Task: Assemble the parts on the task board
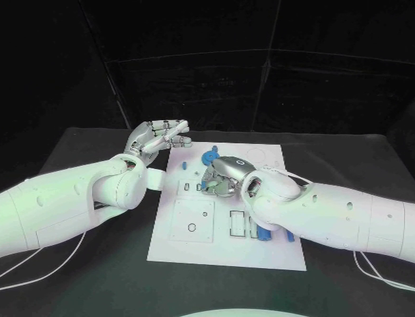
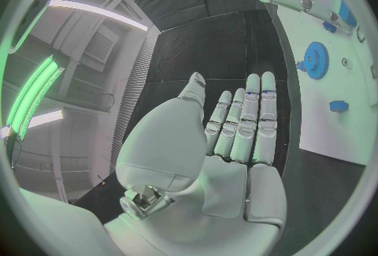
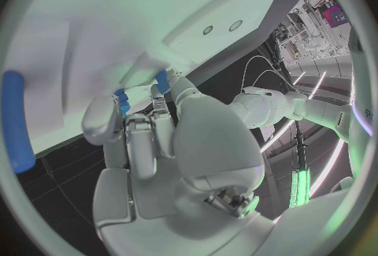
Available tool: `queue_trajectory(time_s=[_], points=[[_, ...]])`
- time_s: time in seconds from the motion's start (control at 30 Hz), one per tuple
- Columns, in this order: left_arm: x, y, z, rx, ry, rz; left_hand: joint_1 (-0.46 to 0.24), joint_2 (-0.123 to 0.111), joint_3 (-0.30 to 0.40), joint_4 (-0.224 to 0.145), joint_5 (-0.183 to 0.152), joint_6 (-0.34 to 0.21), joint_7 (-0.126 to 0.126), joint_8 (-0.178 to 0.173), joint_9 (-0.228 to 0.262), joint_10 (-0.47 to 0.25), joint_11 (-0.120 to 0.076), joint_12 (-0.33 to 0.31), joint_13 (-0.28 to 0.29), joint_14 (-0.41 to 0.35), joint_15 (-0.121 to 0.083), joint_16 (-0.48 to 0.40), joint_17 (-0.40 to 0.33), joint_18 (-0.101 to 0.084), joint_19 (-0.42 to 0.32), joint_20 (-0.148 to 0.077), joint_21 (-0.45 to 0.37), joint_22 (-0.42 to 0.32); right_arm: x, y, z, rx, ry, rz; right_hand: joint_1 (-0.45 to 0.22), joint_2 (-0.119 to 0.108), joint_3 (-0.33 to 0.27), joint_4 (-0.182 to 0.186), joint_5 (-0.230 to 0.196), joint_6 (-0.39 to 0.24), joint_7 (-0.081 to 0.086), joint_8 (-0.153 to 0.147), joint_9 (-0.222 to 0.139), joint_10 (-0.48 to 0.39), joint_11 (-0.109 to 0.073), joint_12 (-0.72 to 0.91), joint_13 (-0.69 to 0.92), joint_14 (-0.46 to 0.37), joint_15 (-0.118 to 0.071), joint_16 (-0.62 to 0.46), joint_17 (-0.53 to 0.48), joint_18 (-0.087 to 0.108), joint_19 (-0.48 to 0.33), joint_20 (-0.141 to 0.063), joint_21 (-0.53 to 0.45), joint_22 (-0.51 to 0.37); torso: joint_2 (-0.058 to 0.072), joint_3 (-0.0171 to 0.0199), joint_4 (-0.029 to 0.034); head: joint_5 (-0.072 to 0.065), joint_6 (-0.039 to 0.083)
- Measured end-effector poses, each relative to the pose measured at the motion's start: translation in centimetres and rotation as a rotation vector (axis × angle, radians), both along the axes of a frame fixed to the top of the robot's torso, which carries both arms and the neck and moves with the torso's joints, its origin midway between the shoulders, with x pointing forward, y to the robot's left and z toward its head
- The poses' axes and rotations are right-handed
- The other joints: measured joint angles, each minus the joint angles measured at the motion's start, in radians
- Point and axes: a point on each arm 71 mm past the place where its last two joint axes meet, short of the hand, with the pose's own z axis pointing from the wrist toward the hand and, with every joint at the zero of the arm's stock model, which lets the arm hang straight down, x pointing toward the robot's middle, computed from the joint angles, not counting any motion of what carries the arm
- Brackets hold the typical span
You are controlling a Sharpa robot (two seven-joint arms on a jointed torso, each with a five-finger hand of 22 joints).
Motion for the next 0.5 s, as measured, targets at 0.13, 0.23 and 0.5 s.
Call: queue_trajectory(time_s=[0.13,0.23,0.5], points=[[0.01,0.01,0.00,0.000,0.000,0.000,0.000,0.000,0.000,0.000,0.000,0.000,0.000,0.000,0.000,0.000,0.000,0.000,0.000,0.000,0.000,0.000,0.000,0.000,0.000,0.000,0.000,0.000,0.03,-0.02,-0.02,-0.007,-0.001,0.001,-0.003,-0.003,-0.001,0.001,0.000,0.000,0.000,-0.001,0.001,0.000,0.000,0.000,0.000,0.000,0.000,0.000,0.000,0.000,0.000,0.000,0.000,0.000,0.000,0.0000,-0.0002,0.000,-0.001],[0.02,0.01,-0.01,0.000,0.000,0.001,0.000,0.000,0.000,0.000,0.000,0.000,0.000,0.000,0.000,0.000,0.000,0.000,0.000,0.000,0.000,0.000,0.000,0.000,0.000,0.000,0.000,0.000,0.04,-0.03,-0.02,-0.010,-0.003,0.001,-0.003,-0.003,-0.001,0.001,0.000,0.000,0.000,0.001,0.006,0.000,0.000,0.000,0.000,0.000,0.000,0.000,0.000,0.000,0.000,0.000,0.000,0.000,0.000,0.0000,-0.0002,0.000,-0.002],[0.06,0.08,-0.03,0.001,0.001,0.003,0.000,0.000,0.000,0.000,0.000,0.000,0.000,0.000,0.000,0.000,0.000,0.000,0.000,0.000,0.000,0.000,0.000,0.000,0.000,0.000,0.000,0.000,0.08,-0.06,-0.02,-0.016,-0.006,-0.001,-0.006,-0.006,0.002,0.004,-0.001,-0.001,-0.001,0.003,0.008,0.000,0.000,0.000,0.000,0.000,0.000,0.000,0.000,0.000,0.000,0.000,0.000,-0.001,0.000,0.0000,-0.0003,-0.001,-0.003]])
